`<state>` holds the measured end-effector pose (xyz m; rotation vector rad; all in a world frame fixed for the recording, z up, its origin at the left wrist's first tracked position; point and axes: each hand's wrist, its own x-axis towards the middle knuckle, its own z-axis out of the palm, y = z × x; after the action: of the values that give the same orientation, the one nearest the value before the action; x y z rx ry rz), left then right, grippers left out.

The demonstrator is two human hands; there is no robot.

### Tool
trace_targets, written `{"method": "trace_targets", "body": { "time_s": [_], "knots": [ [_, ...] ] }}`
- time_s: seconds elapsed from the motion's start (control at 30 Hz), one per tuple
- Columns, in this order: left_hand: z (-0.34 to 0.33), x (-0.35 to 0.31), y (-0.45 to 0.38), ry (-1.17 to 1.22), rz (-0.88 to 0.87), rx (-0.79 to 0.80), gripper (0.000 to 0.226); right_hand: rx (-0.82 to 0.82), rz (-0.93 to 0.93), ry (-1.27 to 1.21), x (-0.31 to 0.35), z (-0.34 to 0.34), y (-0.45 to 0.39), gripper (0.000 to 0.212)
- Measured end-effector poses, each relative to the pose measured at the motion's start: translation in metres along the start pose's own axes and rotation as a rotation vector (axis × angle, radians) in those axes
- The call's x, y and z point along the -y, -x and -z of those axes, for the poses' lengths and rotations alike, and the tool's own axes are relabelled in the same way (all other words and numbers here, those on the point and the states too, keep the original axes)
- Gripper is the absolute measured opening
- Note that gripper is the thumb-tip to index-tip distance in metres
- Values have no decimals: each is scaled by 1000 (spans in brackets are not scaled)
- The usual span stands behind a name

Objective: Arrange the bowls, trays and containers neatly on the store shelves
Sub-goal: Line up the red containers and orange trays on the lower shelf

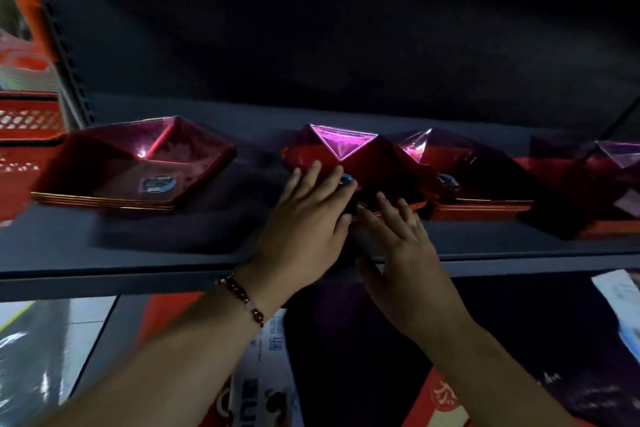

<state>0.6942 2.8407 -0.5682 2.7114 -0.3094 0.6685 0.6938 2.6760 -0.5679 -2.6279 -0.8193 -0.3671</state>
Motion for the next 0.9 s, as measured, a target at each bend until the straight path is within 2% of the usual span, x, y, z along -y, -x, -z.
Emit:
{"method": "trace_targets", "body": {
  "time_s": [0.1,0.23,0.33,0.47,0.67,0.8,0.9],
  "knots": [
    [-11,-6,-12,6,-7,-15,45,-37,31,-102,-8,4,-3,59],
    [-19,-3,-21,25,-37,-129,22,-31,38,-185,-23,6,-6,54],
    [-18,-7,-26,49,-47,-172,14,-63,27,-330,-29,10,-6,50],
    [-6,-14,-28,171,-6,-224,12,-136,-95,-545,-28,13,-3,51],
    [7,-28,-22,331,81,-161,14,-203,-257,-802,-21,21,-3,39],
    [13,-38,-25,299,118,-201,24,-227,-372,-1032,-13,31,0,36],
    [18,-42,-24,311,116,-230,13,-239,-434,-1104,-10,36,5,34]
  ]
}}
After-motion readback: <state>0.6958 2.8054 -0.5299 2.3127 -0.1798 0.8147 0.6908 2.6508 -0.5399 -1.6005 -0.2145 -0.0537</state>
